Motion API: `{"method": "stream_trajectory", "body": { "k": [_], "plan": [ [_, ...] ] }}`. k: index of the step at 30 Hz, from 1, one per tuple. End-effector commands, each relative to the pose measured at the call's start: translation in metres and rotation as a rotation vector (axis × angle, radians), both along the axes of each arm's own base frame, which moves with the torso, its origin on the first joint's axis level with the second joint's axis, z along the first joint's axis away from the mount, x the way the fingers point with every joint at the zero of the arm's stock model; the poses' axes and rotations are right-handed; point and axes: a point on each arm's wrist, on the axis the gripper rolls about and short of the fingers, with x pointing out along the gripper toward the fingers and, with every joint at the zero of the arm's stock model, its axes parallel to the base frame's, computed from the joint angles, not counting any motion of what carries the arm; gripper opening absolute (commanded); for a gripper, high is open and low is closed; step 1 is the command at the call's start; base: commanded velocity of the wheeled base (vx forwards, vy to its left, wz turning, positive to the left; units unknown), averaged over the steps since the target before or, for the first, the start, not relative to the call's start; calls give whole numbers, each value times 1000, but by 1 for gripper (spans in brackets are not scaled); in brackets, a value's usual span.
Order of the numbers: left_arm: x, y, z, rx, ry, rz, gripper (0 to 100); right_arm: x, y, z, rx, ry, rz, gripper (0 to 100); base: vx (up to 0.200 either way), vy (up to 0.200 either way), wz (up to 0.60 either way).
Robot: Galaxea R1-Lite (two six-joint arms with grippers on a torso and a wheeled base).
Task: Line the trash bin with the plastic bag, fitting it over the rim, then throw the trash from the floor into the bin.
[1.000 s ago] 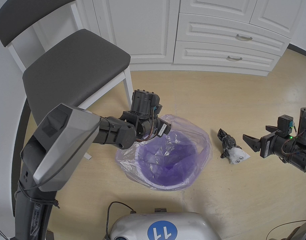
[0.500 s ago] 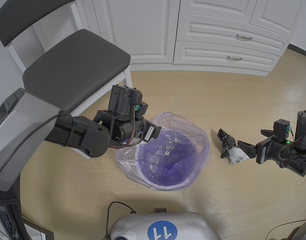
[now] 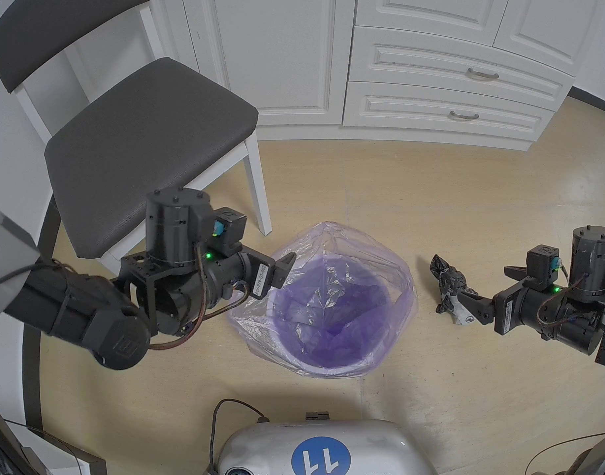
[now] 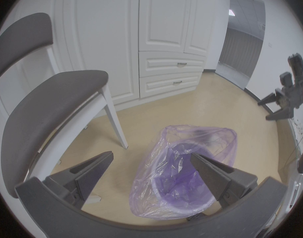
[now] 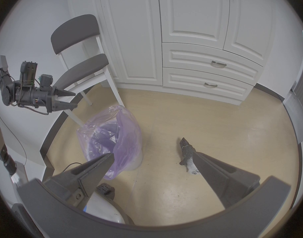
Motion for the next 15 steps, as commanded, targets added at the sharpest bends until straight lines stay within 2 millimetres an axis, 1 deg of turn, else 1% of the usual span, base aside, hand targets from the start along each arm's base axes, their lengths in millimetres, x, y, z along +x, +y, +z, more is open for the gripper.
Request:
{"method": "stream_trajectory", "body": {
  "k": [1, 3, 7, 8, 9, 15],
  "plan": [
    [-21, 9, -3, -38, -3, 0, 100, 2, 8, -9, -15, 35, 26, 100, 0, 0, 0],
    [-24, 11, -8, -52, 10, 4, 100, 3, 9, -9, -14, 37, 27, 100, 0, 0, 0],
    [-24, 11, -10, -89, 20, 12, 100, 5, 11, -11, -14, 44, 28, 100, 0, 0, 0],
    [-22, 9, -12, -146, 34, 27, 100, 8, 15, -16, -30, 58, 9, 100, 0, 0, 0],
    [-21, 9, -16, -165, 52, 37, 100, 9, 19, -18, -36, 65, 4, 100, 0, 0, 0],
    [-23, 14, -26, -188, 93, 60, 100, 15, 26, -24, -17, 53, 3, 100, 0, 0, 0]
  ]
}}
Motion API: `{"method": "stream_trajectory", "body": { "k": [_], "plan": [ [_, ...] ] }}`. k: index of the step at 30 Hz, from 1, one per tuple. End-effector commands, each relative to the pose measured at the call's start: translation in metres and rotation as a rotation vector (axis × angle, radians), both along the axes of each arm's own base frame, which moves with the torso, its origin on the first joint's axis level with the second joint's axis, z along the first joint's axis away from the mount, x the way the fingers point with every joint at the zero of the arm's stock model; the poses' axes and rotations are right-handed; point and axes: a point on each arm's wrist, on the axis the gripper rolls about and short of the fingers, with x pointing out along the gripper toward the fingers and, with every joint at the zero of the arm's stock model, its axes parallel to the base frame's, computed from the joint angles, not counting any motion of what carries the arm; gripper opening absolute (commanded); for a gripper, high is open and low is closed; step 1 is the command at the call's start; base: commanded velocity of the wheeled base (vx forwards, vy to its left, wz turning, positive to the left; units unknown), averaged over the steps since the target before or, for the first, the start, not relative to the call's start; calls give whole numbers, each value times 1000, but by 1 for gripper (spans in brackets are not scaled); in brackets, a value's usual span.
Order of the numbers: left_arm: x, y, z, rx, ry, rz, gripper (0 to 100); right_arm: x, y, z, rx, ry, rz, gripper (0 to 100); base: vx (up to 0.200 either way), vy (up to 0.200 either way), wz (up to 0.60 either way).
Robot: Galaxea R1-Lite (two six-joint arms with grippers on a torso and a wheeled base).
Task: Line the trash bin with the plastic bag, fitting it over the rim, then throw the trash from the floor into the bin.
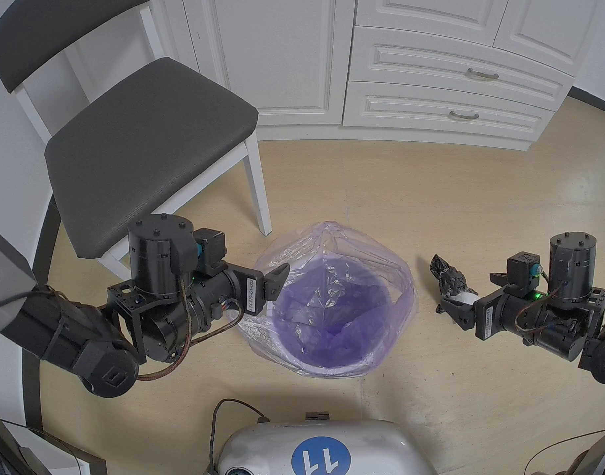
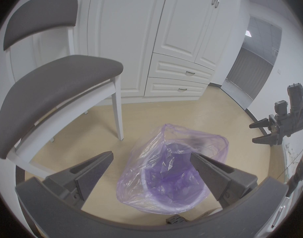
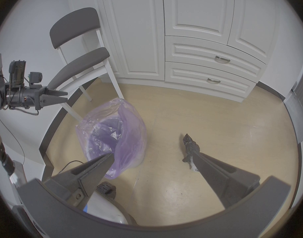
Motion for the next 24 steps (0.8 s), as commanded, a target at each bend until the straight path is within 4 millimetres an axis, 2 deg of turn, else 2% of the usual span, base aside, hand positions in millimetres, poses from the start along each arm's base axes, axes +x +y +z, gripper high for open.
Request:
{"method": "stream_trajectory", "body": {
  "k": [1, 8, 14, 23, 24],
  "plan": [
    [-2, 4, -11, 3, 28, 10, 100, 7, 8, -12, -8, 21, 10, 100, 0, 0, 0],
    [-9, 7, -17, -24, -13, 5, 100, 12, 10, -14, 1, -11, -10, 100, 0, 0, 0],
    [-10, 7, -21, -50, -39, 6, 100, 8, 9, -13, 20, -65, -6, 100, 0, 0, 0],
    [-7, 7, -22, -51, -44, 12, 100, 9, 20, -11, 19, -45, 7, 100, 0, 0, 0],
    [-7, 8, -21, -52, -45, 15, 100, 9, 26, -8, 47, -22, -1, 100, 0, 0, 0]
  ]
}}
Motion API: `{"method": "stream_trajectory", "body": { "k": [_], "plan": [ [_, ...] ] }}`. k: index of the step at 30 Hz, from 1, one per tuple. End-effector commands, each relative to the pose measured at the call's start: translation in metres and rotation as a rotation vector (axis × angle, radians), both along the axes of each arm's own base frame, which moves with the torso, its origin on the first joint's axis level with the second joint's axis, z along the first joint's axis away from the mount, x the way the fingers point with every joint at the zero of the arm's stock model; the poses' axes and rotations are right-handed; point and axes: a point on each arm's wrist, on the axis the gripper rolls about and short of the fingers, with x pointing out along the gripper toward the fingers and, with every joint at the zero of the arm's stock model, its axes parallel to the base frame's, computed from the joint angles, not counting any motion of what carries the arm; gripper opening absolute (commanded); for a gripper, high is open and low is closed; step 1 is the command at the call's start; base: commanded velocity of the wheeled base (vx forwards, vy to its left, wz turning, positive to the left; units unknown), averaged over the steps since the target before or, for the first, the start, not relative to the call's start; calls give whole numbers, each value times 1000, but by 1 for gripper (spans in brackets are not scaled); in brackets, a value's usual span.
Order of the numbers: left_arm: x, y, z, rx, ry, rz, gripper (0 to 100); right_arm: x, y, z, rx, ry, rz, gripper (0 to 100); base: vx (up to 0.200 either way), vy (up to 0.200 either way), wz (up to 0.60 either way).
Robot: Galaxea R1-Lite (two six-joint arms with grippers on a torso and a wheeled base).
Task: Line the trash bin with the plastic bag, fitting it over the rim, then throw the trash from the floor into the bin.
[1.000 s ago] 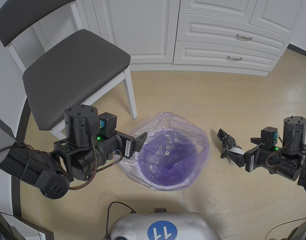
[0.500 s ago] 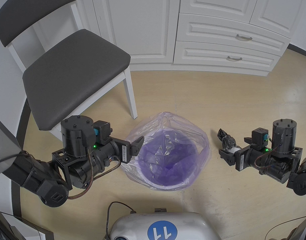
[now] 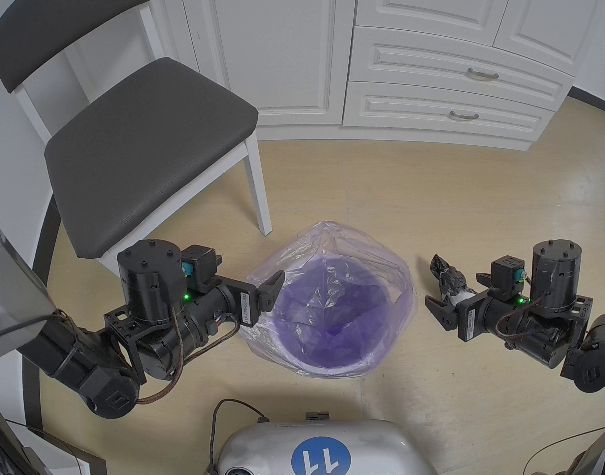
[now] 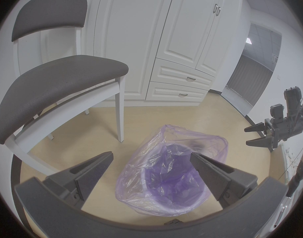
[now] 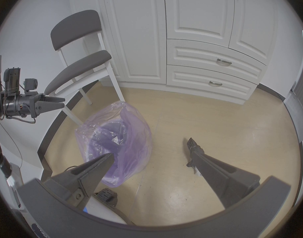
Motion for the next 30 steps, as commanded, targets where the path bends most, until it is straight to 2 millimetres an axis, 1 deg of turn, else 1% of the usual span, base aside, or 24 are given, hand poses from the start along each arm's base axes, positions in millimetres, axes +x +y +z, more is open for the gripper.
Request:
{"method": "stream_trajectory", "body": {
  "k": [1, 6, 12, 19, 24, 30],
  "plan": [
    [1, 2, 0, 2, 4, 6, 100, 0, 12, 7, 47, 35, 1, 100, 0, 0, 0],
    [0, 2, 1, 0, 1, 5, 100, 1, 24, 14, 84, 103, -26, 100, 0, 0, 0],
    [1, 1, -2, 5, 10, 5, 100, 4, 33, 13, 100, 161, -40, 100, 0, 0, 0],
    [2, 1, -5, 12, 17, 5, 100, 5, 34, 11, 95, 167, -41, 100, 0, 0, 0],
    [3, 0, -10, 21, 31, 5, 100, 9, 36, 4, 82, 187, -43, 100, 0, 0, 0],
    [4, -1, -13, 28, 41, 5, 100, 10, 37, 2, 76, 193, -45, 100, 0, 0, 0]
  ]
}}
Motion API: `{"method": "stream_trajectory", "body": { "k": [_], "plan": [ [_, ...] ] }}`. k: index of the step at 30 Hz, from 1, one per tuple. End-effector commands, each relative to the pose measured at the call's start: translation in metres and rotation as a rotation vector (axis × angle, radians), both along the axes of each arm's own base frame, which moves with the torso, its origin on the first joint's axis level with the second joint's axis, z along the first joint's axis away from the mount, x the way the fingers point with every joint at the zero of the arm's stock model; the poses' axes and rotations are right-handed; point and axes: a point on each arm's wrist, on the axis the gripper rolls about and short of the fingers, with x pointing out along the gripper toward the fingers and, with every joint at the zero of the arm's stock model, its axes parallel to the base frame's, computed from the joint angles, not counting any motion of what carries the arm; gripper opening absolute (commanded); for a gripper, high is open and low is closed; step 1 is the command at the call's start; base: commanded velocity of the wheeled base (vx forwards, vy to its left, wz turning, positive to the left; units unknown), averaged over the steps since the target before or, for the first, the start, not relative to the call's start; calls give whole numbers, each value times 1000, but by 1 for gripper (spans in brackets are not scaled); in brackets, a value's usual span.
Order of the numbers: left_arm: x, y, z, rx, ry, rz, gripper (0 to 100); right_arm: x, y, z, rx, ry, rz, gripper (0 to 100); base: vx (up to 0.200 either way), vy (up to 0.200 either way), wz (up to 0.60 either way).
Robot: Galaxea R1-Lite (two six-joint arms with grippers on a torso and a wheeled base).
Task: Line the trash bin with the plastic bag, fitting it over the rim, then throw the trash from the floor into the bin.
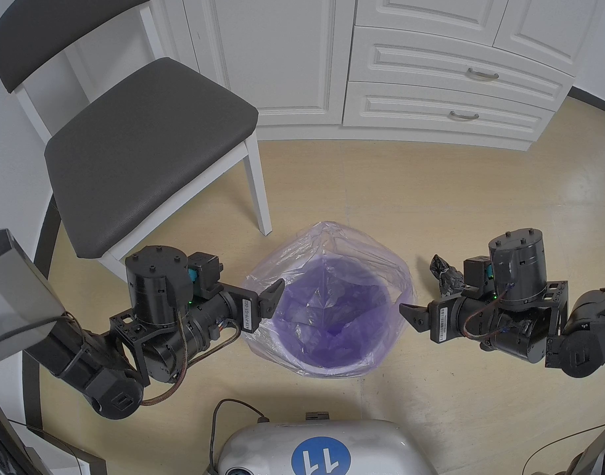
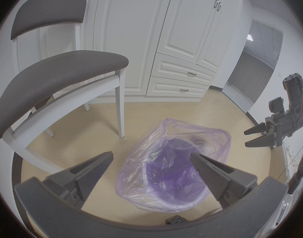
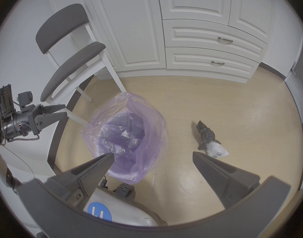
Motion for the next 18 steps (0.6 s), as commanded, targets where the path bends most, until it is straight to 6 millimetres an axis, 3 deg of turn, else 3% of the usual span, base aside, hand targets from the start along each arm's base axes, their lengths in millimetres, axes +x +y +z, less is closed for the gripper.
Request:
{"method": "stream_trajectory", "body": {
  "k": [1, 18],
  "plan": [
    [1, -1, -5, 8, 12, 1, 100, 1, 1, -4, -8, 10, 0, 100, 0, 0, 0],
    [6, -3, -20, 37, 52, 2, 100, 9, 6, -19, -39, 45, -12, 100, 0, 0, 0]
  ]
}}
